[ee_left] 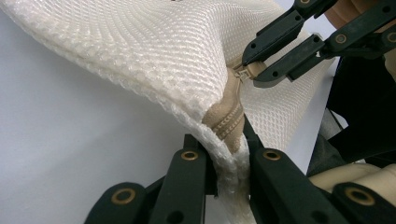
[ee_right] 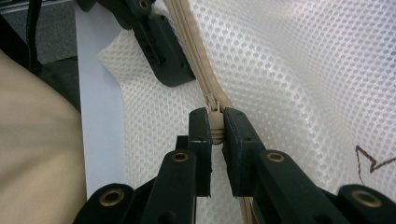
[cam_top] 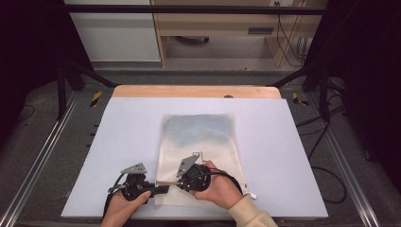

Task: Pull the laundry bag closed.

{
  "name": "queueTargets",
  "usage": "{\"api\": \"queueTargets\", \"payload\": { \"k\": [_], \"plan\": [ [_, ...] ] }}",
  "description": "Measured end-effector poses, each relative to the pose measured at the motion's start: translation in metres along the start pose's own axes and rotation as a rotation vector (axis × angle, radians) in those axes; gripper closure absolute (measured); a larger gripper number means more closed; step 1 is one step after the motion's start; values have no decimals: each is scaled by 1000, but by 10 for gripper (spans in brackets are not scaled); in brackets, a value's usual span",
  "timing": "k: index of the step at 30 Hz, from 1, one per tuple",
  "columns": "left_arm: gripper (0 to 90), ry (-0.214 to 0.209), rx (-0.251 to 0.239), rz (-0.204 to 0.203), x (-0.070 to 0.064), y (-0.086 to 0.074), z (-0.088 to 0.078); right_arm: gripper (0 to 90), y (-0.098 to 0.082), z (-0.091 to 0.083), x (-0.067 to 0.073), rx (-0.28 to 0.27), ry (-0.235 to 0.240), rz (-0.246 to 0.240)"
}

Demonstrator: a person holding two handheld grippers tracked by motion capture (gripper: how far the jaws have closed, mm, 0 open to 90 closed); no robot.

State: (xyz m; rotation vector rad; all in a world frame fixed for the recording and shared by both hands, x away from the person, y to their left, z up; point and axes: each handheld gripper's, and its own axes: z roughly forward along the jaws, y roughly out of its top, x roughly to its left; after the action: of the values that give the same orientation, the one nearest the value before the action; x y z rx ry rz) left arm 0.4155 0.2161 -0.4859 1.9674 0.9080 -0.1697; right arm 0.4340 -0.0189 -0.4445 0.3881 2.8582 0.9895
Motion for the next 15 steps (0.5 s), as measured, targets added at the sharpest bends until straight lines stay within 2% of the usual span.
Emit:
{"api": "queueTargets", "payload": {
  "k": [8, 15],
  "plan": [
    [848, 1, 1, 3, 0, 0, 0, 820, -7, -5, -2, -1, -10, 25],
    [847, 1, 2, 5, 0, 0, 0, 820, -10, -10, -1, -2, -22, 20]
  ]
}}
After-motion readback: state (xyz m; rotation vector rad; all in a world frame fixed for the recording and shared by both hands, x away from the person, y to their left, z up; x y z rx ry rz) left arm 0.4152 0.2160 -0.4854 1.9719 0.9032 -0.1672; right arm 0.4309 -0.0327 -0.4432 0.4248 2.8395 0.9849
